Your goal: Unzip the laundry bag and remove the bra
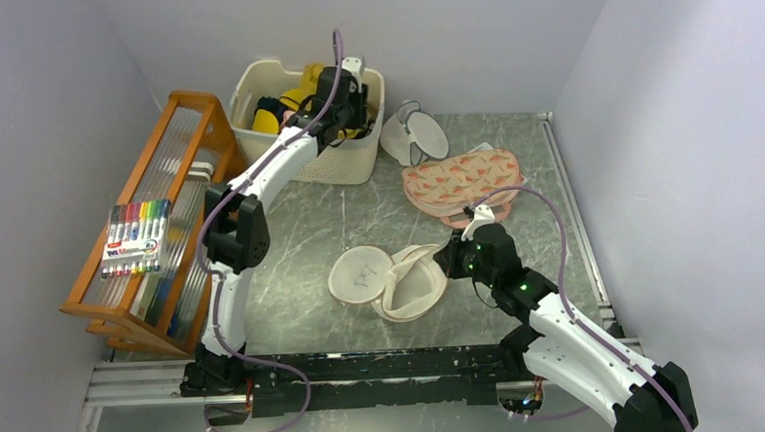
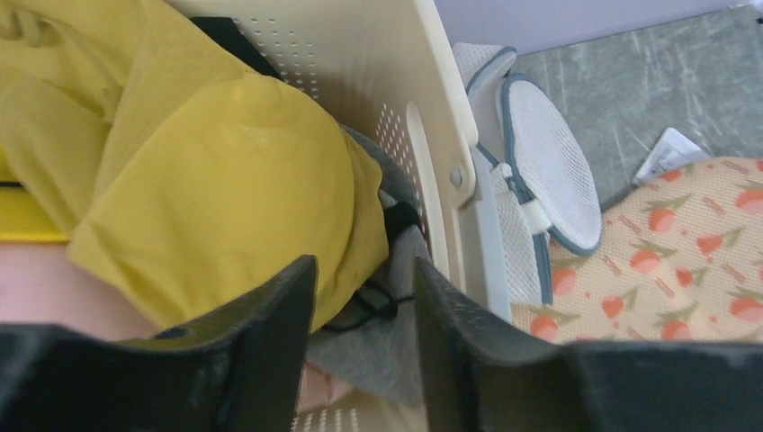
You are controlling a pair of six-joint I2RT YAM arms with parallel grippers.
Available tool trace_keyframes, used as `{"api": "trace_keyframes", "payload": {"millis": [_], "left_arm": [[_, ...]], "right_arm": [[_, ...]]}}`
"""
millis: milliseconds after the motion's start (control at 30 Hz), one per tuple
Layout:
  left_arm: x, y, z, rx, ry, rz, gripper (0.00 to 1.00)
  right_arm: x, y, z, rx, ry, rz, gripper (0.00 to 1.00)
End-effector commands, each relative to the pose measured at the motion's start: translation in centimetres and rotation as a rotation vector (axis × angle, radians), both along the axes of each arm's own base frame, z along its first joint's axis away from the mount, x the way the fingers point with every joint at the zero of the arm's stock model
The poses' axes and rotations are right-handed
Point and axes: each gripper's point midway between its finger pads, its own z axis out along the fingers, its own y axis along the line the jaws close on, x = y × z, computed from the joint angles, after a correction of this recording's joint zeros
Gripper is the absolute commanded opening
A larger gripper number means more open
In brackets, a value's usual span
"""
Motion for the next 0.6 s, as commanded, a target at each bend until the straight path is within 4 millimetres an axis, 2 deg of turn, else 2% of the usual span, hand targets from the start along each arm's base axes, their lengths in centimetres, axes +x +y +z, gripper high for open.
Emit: {"api": "trace_keyframes", "payload": {"millis": [0, 100, 167, 267, 333, 433, 500, 567], "left_arm": [[-2.7, 2.1, 9.1, -0.090, -0.105, -0.032, 0.60], [-5.3, 3.2, 12.2, -0.129, -0.135, -0.059, 0.69], [-7.6, 3.7, 13.4, -0.152, -0.142, -0.087, 0.73], [-11.4, 4.3, 13.4, -0.187, -0.119, -0.141, 0.76], [-14.1, 5.0, 12.0, -0.200, -0.082, -0.165, 0.83], [-18.5, 6.0, 7.8, -0.228, 0.034, -0.186, 0.89], [-21.5, 6.0, 4.9, -0.270, 0.125, -0.214, 0.94], [-24.4, 5.8, 2.2, -0.303, 0.202, -0.224, 0.96]], "right_arm": [[0.3, 0.0, 0.4, 0.002, -0.027, -0.001, 0.02], [0.2, 0.0, 0.4, 0.003, -0.027, 0.000, 0.02], [0.2, 0.1, 0.3, 0.003, -0.025, 0.001, 0.02], [0.3, 0.1, 0.3, -0.001, -0.023, 0.003, 0.02], [0.3, 0.1, 0.2, -0.005, -0.018, 0.003, 0.02], [0.4, 0.1, 0.1, -0.009, -0.015, 0.000, 0.02], [0.6, 0.0, 0.2, -0.013, -0.014, -0.011, 0.02], [0.8, -0.1, 0.1, -0.019, -0.017, -0.022, 0.03]]}}
